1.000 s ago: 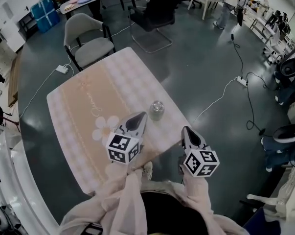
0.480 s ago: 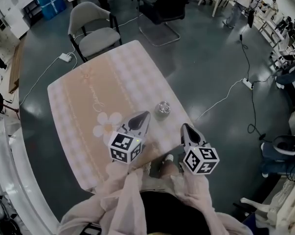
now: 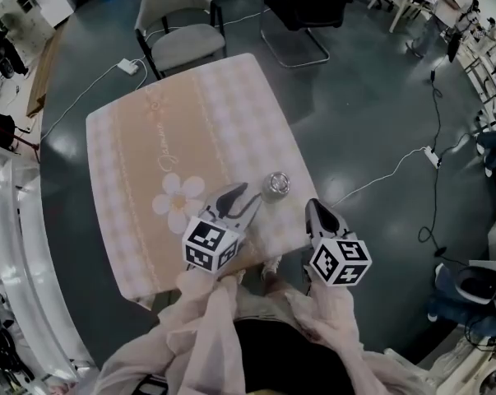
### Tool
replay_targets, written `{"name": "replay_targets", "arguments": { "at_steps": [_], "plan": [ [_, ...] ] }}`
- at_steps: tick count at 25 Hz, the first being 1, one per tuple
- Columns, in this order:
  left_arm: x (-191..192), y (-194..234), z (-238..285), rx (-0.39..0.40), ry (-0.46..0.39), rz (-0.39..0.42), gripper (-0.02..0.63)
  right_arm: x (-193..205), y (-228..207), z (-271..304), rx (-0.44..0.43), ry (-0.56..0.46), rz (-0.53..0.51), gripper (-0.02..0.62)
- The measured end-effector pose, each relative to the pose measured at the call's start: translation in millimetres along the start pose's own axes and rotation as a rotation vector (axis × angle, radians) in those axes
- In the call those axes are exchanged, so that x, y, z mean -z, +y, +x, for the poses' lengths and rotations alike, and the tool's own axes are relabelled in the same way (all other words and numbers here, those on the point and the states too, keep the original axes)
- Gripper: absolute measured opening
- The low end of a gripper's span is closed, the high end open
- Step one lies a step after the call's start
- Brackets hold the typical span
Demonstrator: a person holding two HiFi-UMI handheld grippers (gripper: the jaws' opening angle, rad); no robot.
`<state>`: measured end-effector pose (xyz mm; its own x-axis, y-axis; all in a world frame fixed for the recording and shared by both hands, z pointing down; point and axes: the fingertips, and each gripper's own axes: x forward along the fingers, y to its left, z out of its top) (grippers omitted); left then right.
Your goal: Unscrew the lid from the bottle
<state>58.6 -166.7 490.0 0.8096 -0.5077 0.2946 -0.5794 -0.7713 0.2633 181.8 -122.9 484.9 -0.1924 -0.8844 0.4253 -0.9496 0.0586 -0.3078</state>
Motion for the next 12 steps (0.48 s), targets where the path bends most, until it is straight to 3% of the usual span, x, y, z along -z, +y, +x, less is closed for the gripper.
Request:
{"name": "replay_targets", "arguments": {
  "at_steps": [5, 12],
  "plan": [
    [16.6, -5.8, 11.2, -0.009, 0.04, -0.003, 0.257, 4.9, -14.1, 13.3, -0.036, 0.044, -0.002, 0.011],
    [33.7, -7.3, 33.9, 0.011, 0.048, 0.003, 0.333, 7.0, -28.7, 30.6, -0.06, 0.087, -0.008, 0.011]
  ]
}}
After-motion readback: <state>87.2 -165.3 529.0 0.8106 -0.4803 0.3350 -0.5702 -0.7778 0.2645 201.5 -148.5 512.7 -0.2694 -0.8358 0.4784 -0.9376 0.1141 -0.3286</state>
